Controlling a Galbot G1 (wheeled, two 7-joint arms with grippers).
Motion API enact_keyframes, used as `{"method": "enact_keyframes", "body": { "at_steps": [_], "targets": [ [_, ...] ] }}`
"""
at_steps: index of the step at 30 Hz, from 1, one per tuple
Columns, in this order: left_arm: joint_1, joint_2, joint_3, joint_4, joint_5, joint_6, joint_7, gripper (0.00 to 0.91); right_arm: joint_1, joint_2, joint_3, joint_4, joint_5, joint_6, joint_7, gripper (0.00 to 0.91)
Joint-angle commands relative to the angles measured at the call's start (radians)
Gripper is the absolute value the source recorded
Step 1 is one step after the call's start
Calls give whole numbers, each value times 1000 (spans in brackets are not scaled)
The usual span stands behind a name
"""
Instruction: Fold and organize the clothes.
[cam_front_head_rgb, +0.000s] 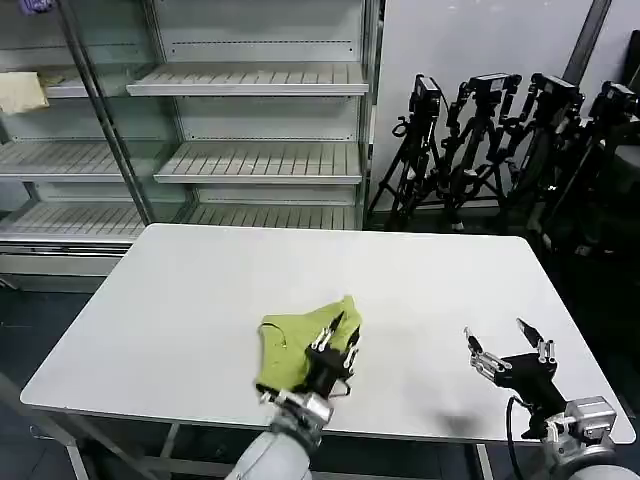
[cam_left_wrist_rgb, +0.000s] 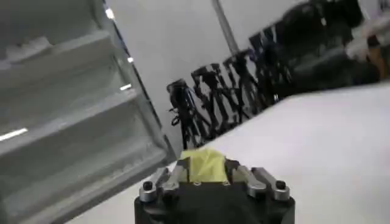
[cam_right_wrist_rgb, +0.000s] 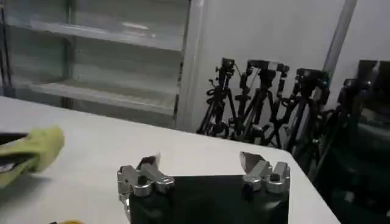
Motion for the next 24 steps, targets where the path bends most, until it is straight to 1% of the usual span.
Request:
{"method": "enact_keyframes", "body": {
  "at_steps": [1, 3, 6, 8, 9, 10, 11, 13, 15, 17, 19, 24],
  "targets": [
    [-136, -63, 48, -30, -335, 25, -21, 907, 103, -28, -41, -31, 21, -13, 2, 907],
    [-116, -44, 21, -82, -343, 16, -2, 907, 117, -30, -50, -39, 21, -12, 2, 907],
    [-71, 18, -61, -179, -376, 2, 32, 907, 138, -30, -67, -53, 16, -9, 1, 907],
    [-40, 61, -180, -210, -372, -15, 58, 907, 163, -26, -85, -67, 15, 3, 3, 907],
    [-31, 77, -213, -216, -374, -16, 58, 907, 175, -23, -93, -73, 6, 3, 3, 907],
    [-19, 105, -296, -212, -388, -17, 56, 907, 187, -21, -105, -84, -13, 6, 3, 907],
    [-4, 122, -367, -197, -387, -24, 62, 907, 193, -19, -111, -89, -23, 10, 3, 907],
    [20, 156, -508, -138, -379, -69, 89, 907, 210, -15, -133, -105, -40, 25, 10, 907],
    [50, 184, -583, -111, -379, -93, 128, 907, 224, -10, -147, -121, -56, 37, 20, 907],
    [75, 197, -622, -97, -380, -105, 159, 907, 231, -6, -154, -130, -58, 42, 24, 907],
    [104, 195, -628, -90, -375, -126, 183, 907, 230, -5, -154, -135, -58, 48, 25, 907],
    [113, 155, -607, -55, -335, -160, 204, 907, 213, -8, -140, -131, -60, 60, 28, 907]
  ]
}}
